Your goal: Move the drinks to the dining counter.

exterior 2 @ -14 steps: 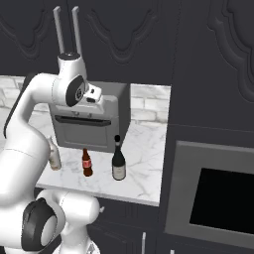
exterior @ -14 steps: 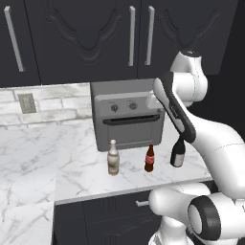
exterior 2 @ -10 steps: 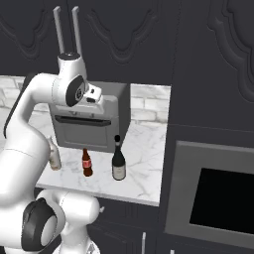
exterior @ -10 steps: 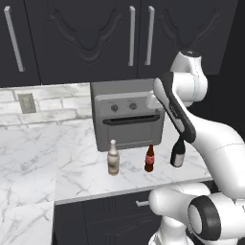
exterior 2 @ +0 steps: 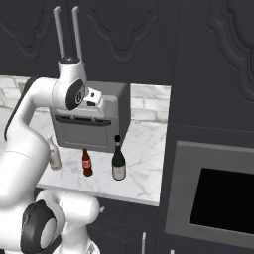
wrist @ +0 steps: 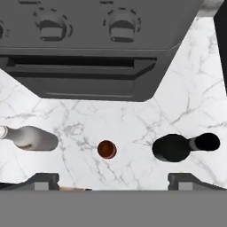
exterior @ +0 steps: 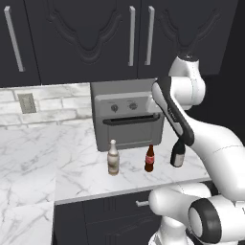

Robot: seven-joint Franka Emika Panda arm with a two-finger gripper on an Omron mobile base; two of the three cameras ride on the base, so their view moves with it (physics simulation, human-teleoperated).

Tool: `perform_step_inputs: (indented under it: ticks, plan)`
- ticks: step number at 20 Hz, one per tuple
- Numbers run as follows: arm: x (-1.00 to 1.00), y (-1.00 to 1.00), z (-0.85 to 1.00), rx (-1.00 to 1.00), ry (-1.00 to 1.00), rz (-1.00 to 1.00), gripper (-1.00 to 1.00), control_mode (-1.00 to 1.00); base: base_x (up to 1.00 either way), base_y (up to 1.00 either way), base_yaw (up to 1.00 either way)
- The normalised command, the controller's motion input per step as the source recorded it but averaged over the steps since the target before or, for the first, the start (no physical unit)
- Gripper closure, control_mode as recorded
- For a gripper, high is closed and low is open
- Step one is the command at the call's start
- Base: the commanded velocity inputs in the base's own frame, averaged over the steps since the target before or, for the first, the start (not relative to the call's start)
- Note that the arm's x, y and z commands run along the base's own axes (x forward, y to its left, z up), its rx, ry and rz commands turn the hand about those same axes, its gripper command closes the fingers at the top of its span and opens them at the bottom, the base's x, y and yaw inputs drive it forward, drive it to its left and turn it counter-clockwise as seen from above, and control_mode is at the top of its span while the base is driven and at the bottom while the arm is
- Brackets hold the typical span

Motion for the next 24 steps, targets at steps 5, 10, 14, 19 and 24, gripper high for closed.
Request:
perform_step_inputs:
  ticks: [5, 10, 14, 19, 24]
  plan:
    - [-0.20, -0.21, -0.40, -0.08, -0.02, 0.00, -1.00, -1.00, 0.00, 0.00, 0.00]
    - [-0.54, -0.36, -0.36, -0.08, -0.07, 0.00, -1.00, -1.00, 0.00, 0.00, 0.00]
    - [-0.50, -0.57, -0.27, -0.02, -0.10, 0.00, -1.00, -1.00, 0.00, 0.00, 0.00]
    - [-0.23, -0.64, -0.23, 0.00, -0.17, 0.00, -1.00, -1.00, 0.00, 0.00, 0.00]
    - [-0.06, -0.32, -0.16, 0.04, -0.23, 0.07, -1.00, -1.00, 0.00, 0.00, 0.00]
